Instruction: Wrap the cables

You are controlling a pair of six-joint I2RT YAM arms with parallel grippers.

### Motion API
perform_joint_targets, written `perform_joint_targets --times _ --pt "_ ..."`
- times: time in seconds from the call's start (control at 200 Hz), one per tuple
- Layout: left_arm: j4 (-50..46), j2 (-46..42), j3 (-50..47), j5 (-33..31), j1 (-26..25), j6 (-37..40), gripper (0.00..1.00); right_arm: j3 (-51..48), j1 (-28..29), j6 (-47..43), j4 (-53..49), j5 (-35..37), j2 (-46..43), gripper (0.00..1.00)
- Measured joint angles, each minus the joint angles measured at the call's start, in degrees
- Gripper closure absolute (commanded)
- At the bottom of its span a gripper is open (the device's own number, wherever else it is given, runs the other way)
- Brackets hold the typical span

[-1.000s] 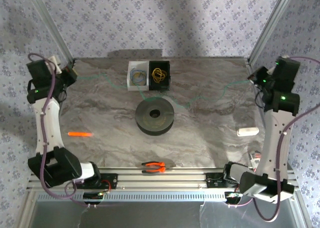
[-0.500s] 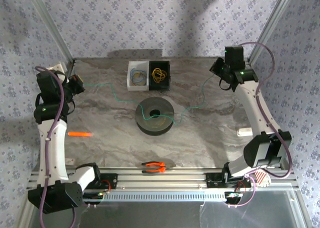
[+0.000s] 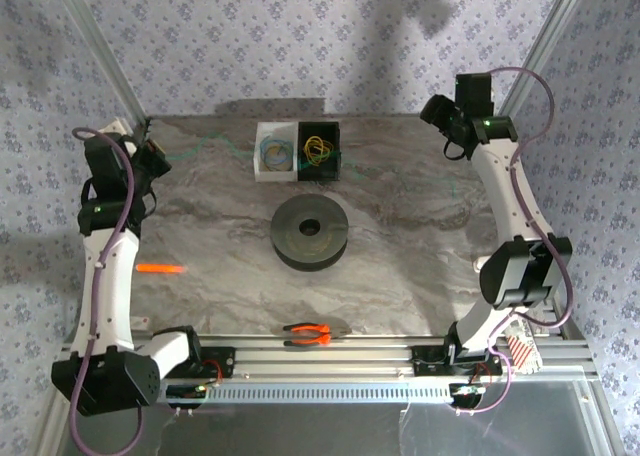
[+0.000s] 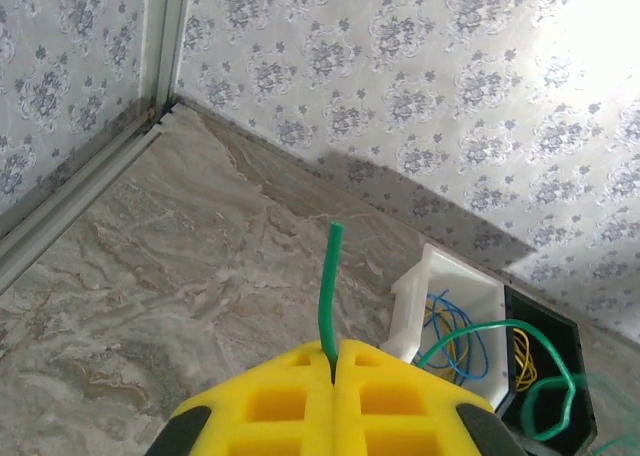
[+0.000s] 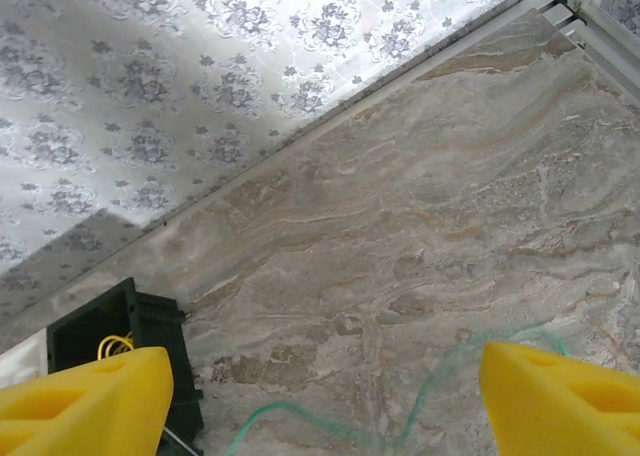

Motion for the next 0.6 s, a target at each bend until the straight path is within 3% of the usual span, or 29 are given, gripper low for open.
perform_joint_targets --times 0.3,0.435,0.605 --pt "2.5 5.3 0.7 -5.0 -6.0 -0.4 1.00 1.9 3.4 -7.0 2.9 -11.2 0.8 0.08" --pt "2.8 6.1 0.8 -6.7 -8.5 -0.3 1.00 9.1 10.3 -15.3 5.0 -20.5 3.1 0.05" --pt "2.9 6.7 0.9 -8.3 -9.6 0.1 1.00 28.4 23.4 -28.9 4.7 -31.5 14.3 0.04"
